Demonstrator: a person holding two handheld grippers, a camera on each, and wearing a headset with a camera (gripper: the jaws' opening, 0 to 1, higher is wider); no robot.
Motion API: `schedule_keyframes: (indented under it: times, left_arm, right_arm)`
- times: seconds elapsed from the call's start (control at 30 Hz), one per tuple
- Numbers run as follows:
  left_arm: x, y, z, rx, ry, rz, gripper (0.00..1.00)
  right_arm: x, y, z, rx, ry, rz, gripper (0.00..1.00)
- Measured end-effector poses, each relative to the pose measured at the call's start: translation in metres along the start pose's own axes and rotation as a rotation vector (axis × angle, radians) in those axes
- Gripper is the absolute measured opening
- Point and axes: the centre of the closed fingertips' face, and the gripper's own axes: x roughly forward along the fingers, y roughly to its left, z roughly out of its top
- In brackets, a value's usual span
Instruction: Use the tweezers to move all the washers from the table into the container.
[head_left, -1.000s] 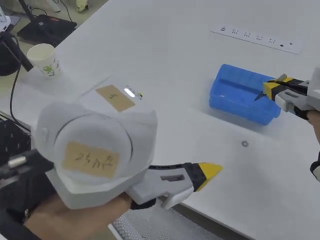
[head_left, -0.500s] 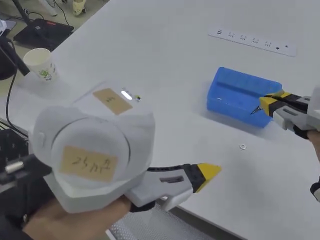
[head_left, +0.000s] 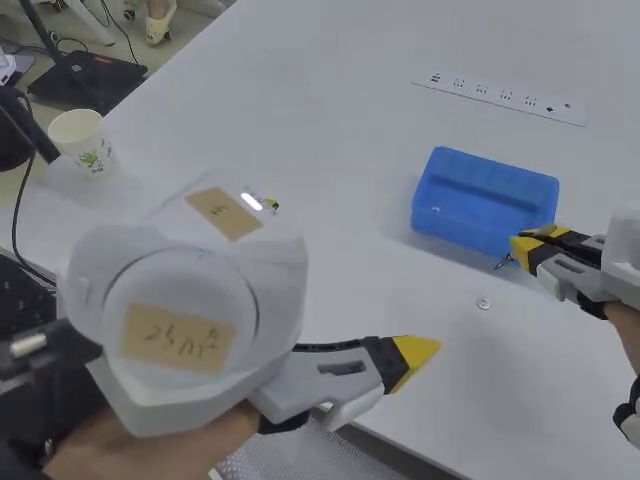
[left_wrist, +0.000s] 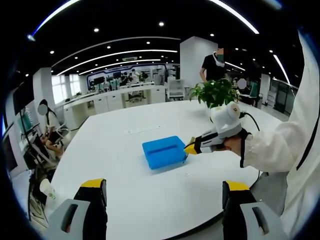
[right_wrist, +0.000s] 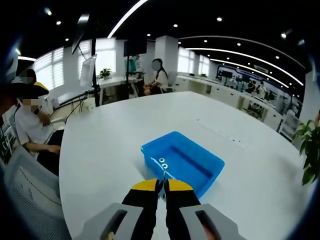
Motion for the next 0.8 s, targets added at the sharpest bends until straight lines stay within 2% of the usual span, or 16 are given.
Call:
schedule_keyframes:
  times: [0.37, 0.53, 0.8]
  left_arm:
    - [-0.003, -0.001, 0.003, 0.005, -0.005, 0.009, 0.98]
    - [0.000, -0.005, -0.003, 0.001, 0.006, 0.000, 0.98]
    - [0.001, -0.008, -0.003, 0.002, 0.011, -0.007, 0.98]
  right_arm:
    - [0.005, 0.005, -0.012, 0.016, 0.021, 0.008, 0.01]
    - [0.003, 0.006, -0.016, 0.029, 0.031, 0.015, 0.02]
    - [0.004, 0.008, -0.022, 0.044, 0.039, 0.025, 0.02]
